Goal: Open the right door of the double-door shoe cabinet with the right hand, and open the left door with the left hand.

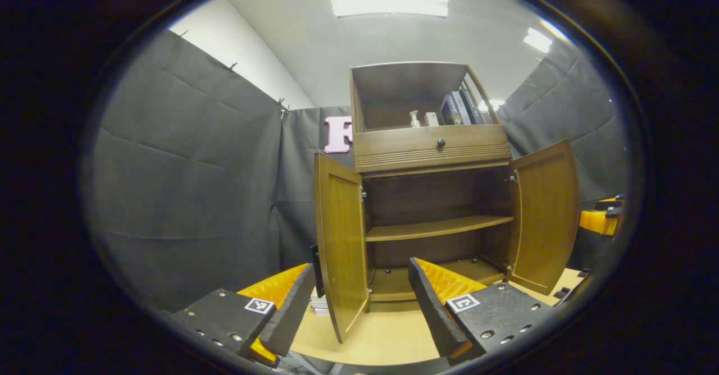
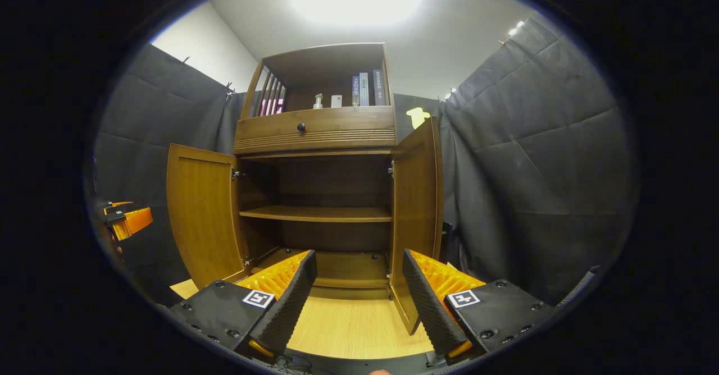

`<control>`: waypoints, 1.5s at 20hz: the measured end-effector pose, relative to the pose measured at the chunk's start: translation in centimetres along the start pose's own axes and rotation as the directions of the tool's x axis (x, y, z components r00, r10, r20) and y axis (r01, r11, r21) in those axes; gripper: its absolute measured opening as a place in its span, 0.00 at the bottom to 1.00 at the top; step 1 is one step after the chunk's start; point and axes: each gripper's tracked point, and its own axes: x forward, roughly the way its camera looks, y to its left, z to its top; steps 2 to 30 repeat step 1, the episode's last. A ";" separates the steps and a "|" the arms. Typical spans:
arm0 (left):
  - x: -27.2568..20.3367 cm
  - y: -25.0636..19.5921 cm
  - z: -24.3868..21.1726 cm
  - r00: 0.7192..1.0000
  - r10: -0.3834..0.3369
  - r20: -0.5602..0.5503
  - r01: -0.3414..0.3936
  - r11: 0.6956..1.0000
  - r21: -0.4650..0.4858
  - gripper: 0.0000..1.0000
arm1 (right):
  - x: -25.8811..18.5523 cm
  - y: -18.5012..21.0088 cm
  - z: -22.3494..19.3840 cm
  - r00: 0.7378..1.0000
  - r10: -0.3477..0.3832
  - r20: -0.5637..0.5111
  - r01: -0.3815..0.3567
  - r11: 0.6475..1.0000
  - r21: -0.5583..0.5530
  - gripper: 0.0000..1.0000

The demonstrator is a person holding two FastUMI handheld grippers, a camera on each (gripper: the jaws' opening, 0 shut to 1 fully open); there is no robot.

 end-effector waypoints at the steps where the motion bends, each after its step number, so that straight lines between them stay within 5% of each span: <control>1: 0.0 0.0 0.0 1.000 0.000 0.000 0.000 1.000 0.001 0.97 | 0.0 0.0 -0.1 1.000 -0.001 0.000 0.001 1.000 0.000 0.94; 30: 0.0 0.0 0.0 1.000 0.000 0.000 0.000 1.000 0.001 0.97 | 0.0 0.0 -0.1 1.000 -0.001 0.000 0.001 1.000 0.000 0.94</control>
